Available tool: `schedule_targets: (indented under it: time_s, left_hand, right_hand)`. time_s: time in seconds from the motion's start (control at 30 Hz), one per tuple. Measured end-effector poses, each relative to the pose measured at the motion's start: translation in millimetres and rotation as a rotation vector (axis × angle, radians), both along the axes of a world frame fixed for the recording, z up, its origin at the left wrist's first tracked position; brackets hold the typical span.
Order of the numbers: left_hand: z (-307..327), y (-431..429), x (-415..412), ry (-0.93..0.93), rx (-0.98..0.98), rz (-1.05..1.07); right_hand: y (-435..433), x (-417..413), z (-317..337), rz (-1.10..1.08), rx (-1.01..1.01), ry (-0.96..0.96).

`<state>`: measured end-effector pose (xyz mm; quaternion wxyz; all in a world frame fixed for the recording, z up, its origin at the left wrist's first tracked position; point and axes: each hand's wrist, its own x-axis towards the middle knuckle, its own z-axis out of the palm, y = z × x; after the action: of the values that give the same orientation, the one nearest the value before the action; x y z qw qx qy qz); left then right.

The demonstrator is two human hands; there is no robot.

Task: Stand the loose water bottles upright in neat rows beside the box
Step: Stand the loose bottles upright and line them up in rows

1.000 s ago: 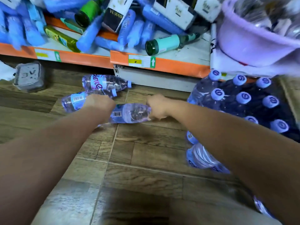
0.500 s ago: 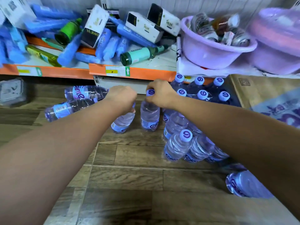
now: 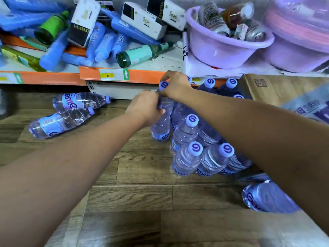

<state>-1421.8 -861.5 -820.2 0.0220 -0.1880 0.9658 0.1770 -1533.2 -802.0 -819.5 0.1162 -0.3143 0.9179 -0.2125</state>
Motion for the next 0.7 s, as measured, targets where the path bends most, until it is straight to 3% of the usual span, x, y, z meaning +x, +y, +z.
schedule_targets:
  time_s: [0.1,0.43,0.7]
  left_hand:
    - [-1.2,2.1,-7.9,0.075,0.008,-0.004]
    - [-17.2,-3.4,-11.5,0.065,-0.025,-0.060]
    - [-21.6,3.4,-19.3,0.115,0.022,0.058]
  right_hand:
    - [-3.6,-7.4,-10.0,-0.025,0.021,0.041]
    - [-12.7,-19.7,-28.3,0.009,-0.062,0.076]
    - [-9.0,-24.6,-18.7,-0.001,-0.017,0.095]
